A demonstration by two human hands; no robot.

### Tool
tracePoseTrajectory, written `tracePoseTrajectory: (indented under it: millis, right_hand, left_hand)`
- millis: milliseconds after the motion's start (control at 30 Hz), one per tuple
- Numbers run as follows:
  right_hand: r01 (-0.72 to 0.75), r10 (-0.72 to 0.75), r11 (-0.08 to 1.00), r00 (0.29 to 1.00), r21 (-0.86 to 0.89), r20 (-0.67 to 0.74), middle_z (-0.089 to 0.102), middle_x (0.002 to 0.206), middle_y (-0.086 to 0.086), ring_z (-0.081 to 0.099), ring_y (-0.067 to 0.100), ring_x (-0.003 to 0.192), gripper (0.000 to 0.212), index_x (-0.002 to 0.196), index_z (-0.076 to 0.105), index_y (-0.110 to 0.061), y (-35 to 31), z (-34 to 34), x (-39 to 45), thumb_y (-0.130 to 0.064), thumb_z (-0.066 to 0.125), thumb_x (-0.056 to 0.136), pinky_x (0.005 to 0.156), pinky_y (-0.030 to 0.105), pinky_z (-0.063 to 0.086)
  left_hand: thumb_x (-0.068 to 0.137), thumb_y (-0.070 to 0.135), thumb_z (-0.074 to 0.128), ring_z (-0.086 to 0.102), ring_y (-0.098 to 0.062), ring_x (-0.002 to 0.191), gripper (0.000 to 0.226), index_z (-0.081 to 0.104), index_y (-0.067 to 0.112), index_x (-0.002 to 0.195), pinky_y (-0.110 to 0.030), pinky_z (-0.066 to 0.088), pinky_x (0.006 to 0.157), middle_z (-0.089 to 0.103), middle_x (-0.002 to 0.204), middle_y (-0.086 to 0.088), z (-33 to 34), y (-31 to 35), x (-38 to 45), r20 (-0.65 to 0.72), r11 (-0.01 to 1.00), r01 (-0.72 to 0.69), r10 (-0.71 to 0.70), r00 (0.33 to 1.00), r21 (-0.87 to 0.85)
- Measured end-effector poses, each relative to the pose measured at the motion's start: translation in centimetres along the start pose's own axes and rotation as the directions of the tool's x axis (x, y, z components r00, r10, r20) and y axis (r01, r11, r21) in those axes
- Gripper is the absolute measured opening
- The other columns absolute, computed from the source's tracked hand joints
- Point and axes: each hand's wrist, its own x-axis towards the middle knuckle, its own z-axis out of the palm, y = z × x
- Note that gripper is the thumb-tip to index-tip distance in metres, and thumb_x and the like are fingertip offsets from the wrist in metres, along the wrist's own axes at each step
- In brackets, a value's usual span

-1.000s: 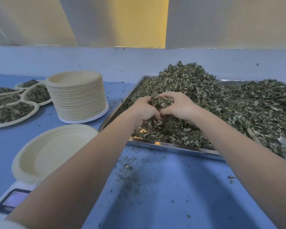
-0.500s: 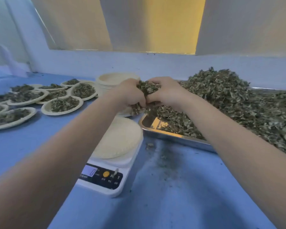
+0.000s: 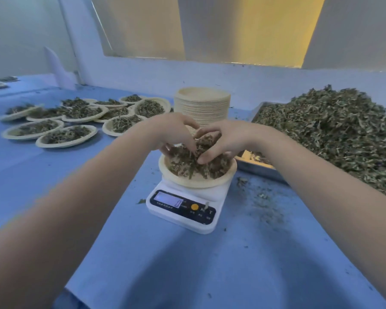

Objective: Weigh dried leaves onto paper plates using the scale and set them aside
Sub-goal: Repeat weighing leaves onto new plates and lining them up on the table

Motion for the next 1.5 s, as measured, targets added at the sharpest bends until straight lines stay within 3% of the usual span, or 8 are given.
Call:
tracePoseTrajectory:
  millis: [200, 367, 600, 867, 1033, 1200, 1400, 1500]
  right_hand:
    - [0.065, -0.073, 0.996, 0.988, -0.061, -0.137, 0.057, 0.11, -0.005, 0.062, 0.009, 0.079, 0.027, 0.11, 0.065, -0.035, -0.1, -0.4, -0.2, -0.034, 0.071, 0.083, 0.065, 0.023, 0.057]
    - [0.096, -0.132, 0.941, 0.987, -0.325, -0.089, 0.069, 0.106, -0.005, 0.059, 0.011, 0.095, 0.023, 0.107, 0.07, -0.03, -0.3, 1.8, 1.0, -0.031, 0.069, 0.084, 0.076, 0.023, 0.043]
    - [0.19, -0.172, 0.981, 0.935, 0.028, -0.311, 0.067, 0.085, -0.014, 0.06, -0.005, 0.074, 0.011, 0.093, 0.072, -0.031, 0.5, 1.0, 1.6, -0.031, 0.072, 0.082, 0.056, 0.008, 0.043]
    - [0.191, -0.185, 0.982, 0.949, -0.005, -0.256, 0.065, 0.089, -0.02, 0.058, -0.011, 0.078, 0.021, 0.094, 0.071, -0.038, 1.0, 1.7, 1.8, -0.051, 0.071, 0.077, 0.053, 0.002, 0.04]
    - [0.095, -0.12, 0.931, 0.992, -0.353, -0.049, 0.05, 0.098, -0.017, 0.048, 0.007, 0.093, 0.06, 0.114, 0.059, -0.045, 0.0, 2.5, 1.8, -0.074, 0.066, 0.061, 0.075, 0.026, 0.037]
    - [0.137, -0.177, 0.906, 0.982, -0.401, -0.065, 0.043, 0.083, -0.02, 0.047, 0.011, 0.091, 0.053, 0.117, 0.06, -0.04, -0.8, 3.3, 2.2, -0.055, 0.075, 0.069, 0.067, 0.027, 0.038]
    - [0.173, -0.222, 0.891, 0.973, -0.419, -0.07, 0.06, 0.096, -0.004, 0.06, 0.017, 0.101, 0.037, 0.111, 0.066, -0.03, -0.9, 3.8, 2.2, -0.03, 0.075, 0.075, 0.082, 0.033, 0.051]
    - [0.18, -0.251, 0.912, 0.956, -0.369, -0.154, 0.059, 0.088, -0.005, 0.061, 0.013, 0.093, 0.033, 0.105, 0.07, -0.027, -0.9, 3.3, 2.0, -0.024, 0.076, 0.073, 0.071, 0.021, 0.049]
  left_hand:
    - [0.087, 0.001, 0.057, 0.061, -0.028, 0.104, 0.031, 0.063, 0.025, 0.106, -0.039, 0.051, 0.086, 0.065, 0.116, -0.008, -0.6, -1.5, 0.0, -0.132, 0.995, -0.087, 0.091, 0.987, 0.041]
    - [0.085, 0.003, 0.064, 0.052, -0.023, 0.076, 0.019, 0.072, 0.015, 0.097, -0.031, 0.044, 0.07, 0.065, 0.091, -0.023, 0.7, -2.5, 0.3, -0.097, 0.995, -0.089, 0.092, 0.991, 0.034]
    - [0.089, 0.004, 0.058, 0.058, -0.013, 0.068, 0.017, 0.068, 0.013, 0.098, -0.023, 0.049, 0.062, 0.068, 0.095, -0.009, -0.2, -3.5, 1.3, -0.373, 0.964, -0.138, 0.044, 0.927, -0.228]
    - [0.088, 0.004, 0.058, 0.06, -0.011, 0.069, 0.017, 0.067, 0.018, 0.088, -0.023, 0.049, 0.062, 0.065, 0.084, 0.0, 0.3, -4.3, 2.0, -0.386, 0.955, -0.146, 0.037, 0.922, -0.257]
    - [0.088, 0.004, 0.058, 0.059, -0.013, 0.072, 0.016, 0.067, 0.016, 0.089, -0.025, 0.05, 0.063, 0.064, 0.084, -0.003, 0.7, -4.5, 2.1, -0.422, 0.955, -0.159, 0.04, 0.906, -0.25]
    - [0.087, 0.004, 0.059, 0.058, -0.016, 0.072, 0.016, 0.068, 0.017, 0.089, -0.03, 0.052, 0.068, 0.063, 0.084, -0.004, 1.3, -4.2, 1.8, -0.428, 0.948, -0.185, 0.059, 0.902, -0.258]
    - [0.087, 0.005, 0.058, 0.059, -0.017, 0.075, 0.016, 0.068, 0.018, 0.087, -0.032, 0.052, 0.072, 0.064, 0.086, -0.006, 1.5, -4.2, 1.7, -0.447, 0.939, -0.202, 0.059, 0.892, -0.279]
    - [0.087, 0.005, 0.057, 0.059, -0.018, 0.075, 0.017, 0.068, 0.018, 0.089, -0.035, 0.054, 0.077, 0.067, 0.091, -0.008, 1.6, -4.2, 1.7, -0.488, 0.93, -0.206, 0.034, 0.872, -0.304]
